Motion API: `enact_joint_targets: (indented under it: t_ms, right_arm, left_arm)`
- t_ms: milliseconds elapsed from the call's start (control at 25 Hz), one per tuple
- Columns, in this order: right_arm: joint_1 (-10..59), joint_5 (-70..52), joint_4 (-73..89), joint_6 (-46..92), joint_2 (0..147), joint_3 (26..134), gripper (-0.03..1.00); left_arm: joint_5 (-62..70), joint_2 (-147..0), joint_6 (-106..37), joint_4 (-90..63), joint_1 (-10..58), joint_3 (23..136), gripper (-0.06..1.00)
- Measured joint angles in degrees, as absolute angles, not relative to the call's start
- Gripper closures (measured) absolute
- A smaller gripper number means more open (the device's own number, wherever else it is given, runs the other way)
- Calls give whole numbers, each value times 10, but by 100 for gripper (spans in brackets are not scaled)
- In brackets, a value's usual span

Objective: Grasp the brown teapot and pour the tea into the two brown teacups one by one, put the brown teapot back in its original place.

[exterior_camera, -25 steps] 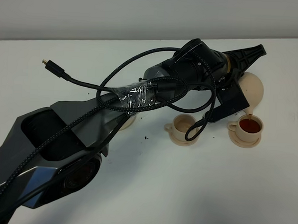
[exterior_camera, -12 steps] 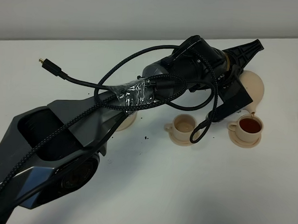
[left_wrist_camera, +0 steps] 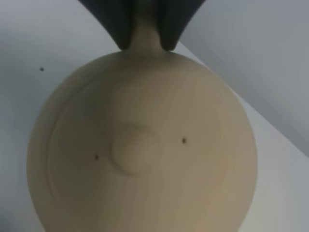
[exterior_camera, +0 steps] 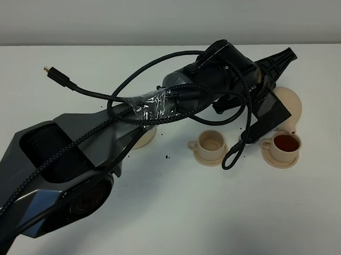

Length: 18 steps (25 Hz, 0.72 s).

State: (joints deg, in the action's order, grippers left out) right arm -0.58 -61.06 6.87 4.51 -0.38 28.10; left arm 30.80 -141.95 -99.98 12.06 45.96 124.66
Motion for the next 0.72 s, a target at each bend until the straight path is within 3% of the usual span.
enact_joint_targets:
  t_ms: [440, 720]
  right_arm:
    - [-6, -611, 69, 45, -4, 281, 63]
    - [-6, -611, 69, 45, -4, 281, 63]
  left_arm:
    - [371, -1391, -928, 102, 456, 1247, 80]
    - [442, -1364, -796, 95, 440, 1247, 80]
